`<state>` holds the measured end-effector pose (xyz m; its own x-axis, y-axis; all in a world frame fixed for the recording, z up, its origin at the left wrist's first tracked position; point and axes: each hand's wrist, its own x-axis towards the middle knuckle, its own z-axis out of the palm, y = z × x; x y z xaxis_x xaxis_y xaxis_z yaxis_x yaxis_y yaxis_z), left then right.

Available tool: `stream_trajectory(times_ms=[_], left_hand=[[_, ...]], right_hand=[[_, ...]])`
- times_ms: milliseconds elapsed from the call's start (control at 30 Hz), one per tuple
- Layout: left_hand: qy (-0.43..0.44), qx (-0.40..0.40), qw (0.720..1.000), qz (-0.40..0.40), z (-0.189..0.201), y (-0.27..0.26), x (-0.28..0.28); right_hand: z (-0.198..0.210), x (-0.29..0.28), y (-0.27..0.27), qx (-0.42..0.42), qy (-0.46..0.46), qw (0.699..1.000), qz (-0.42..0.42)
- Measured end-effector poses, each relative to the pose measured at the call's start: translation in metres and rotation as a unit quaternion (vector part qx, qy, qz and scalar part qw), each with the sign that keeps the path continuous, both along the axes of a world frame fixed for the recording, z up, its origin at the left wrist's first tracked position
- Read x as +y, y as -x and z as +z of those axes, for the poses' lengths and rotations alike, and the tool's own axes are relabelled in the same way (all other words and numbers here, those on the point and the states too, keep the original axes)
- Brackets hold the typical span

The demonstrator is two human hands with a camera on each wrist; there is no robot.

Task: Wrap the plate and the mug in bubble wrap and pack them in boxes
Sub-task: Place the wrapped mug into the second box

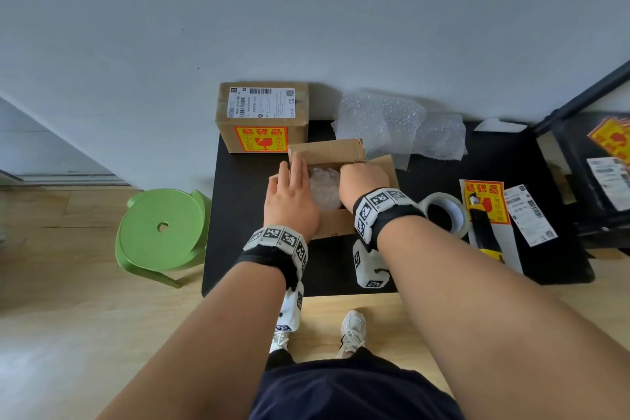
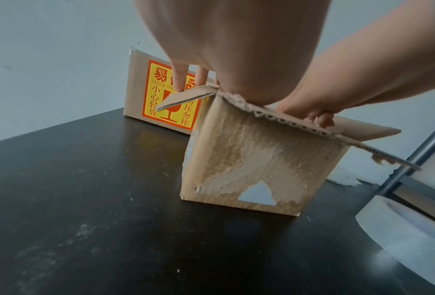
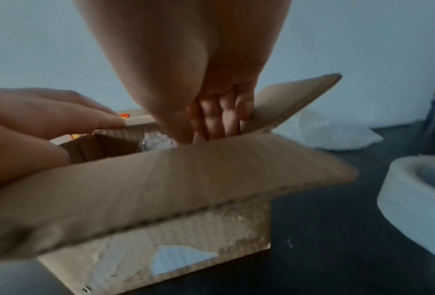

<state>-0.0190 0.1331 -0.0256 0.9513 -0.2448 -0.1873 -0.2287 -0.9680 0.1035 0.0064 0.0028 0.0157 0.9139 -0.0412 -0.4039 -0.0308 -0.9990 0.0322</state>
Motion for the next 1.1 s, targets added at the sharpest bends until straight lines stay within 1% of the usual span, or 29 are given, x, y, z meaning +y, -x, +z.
stream_trajectory(times_ms=[133, 300, 400, 533, 667, 733, 800, 867, 933, 1000, 1100], left_hand=[[0.014, 0.006, 1.000, 0.009, -0.004, 0.000, 0.001], [0.019, 0.012, 1.000, 0.007, -0.004, 0.001, 0.004], [0.014, 0.012, 1.000, 0.009, -0.005, 0.001, 0.004], [0.017, 0.012, 1.000, 0.018, -0.005, 0.001, 0.003], [0.018, 0.012, 1.000, 0.014, -0.005, -0.001, 0.003], [0.013, 0.010, 1.000, 0.011, -0.005, -0.002, 0.003], [-0.004, 0.006, 1.000, 0.001, -0.002, -0.004, 0.004], [-0.018, -0.005, 1.000, -0.010, 0.003, -0.008, 0.003], [-0.013, -0.026, 1.000, -0.010, 0.012, -0.013, 0.002], [0.010, -0.047, 0.999, -0.008, 0.021, -0.021, -0.003], [0.037, -0.061, 0.997, -0.032, 0.037, -0.033, -0.014]], right_hand=[[-0.010, 0.003, -0.001, -0.005, 0.001, 1.000, -0.020], [-0.013, 0.002, -0.006, -0.022, -0.023, 0.998, -0.059], [-0.013, 0.001, -0.006, -0.023, -0.024, 0.998, -0.055], [-0.014, 0.003, -0.006, -0.044, -0.015, 0.997, -0.056], [-0.017, -0.001, -0.004, -0.051, -0.005, 0.998, -0.035], [-0.016, -0.005, -0.003, -0.045, -0.019, 0.998, -0.028], [-0.016, -0.010, -0.001, -0.050, -0.057, 0.997, -0.034], [-0.016, -0.014, 0.000, -0.080, -0.109, 0.989, -0.060], [-0.011, -0.017, 0.002, -0.125, -0.149, 0.977, -0.085], [-0.005, -0.023, 0.003, -0.165, -0.162, 0.967, -0.104], [0.007, -0.036, 0.003, -0.212, -0.161, 0.954, -0.140]])
